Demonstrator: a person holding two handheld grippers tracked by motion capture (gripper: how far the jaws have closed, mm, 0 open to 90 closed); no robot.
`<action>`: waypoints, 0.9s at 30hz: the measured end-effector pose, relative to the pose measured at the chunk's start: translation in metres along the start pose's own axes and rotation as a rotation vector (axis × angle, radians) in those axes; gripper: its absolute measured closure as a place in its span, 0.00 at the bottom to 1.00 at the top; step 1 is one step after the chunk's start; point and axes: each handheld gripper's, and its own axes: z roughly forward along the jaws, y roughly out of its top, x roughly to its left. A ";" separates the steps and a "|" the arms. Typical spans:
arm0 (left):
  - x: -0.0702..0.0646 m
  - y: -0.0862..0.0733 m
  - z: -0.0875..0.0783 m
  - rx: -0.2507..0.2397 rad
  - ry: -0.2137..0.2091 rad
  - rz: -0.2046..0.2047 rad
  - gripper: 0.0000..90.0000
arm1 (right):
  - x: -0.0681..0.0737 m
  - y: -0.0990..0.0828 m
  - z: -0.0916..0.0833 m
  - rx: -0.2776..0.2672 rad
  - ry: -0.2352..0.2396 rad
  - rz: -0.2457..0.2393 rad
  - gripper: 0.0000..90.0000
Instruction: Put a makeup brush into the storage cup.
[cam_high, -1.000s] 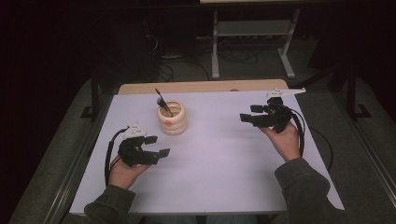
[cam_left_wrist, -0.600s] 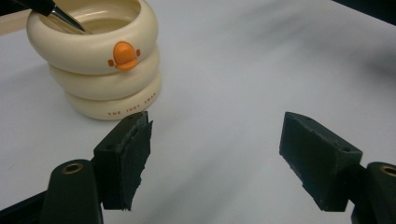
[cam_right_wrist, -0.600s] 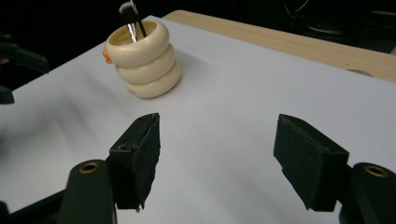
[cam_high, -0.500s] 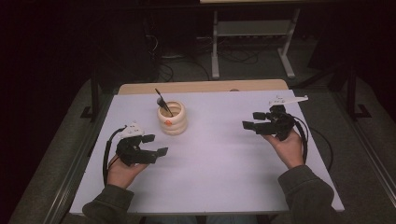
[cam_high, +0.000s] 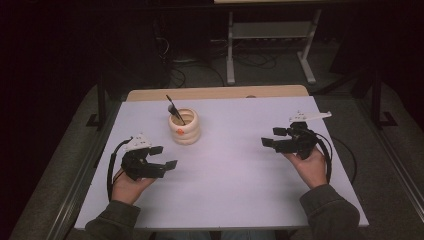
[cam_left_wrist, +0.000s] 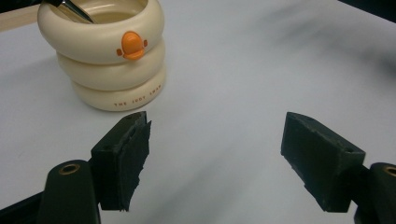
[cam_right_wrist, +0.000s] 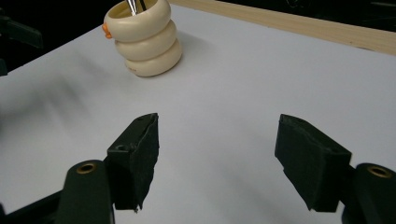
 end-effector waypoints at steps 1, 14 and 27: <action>0.000 -0.002 0.000 0.002 0.002 -0.003 0.26 | 0.000 -0.001 0.000 0.001 -0.001 -0.004 0.33; -0.003 -0.012 -0.002 0.011 -0.002 0.005 0.25 | 0.008 -0.019 -0.006 0.002 -0.022 -0.008 0.30; -0.009 -0.017 -0.005 0.003 -0.006 0.014 0.23 | 0.013 -0.035 -0.008 0.013 -0.029 -0.014 0.28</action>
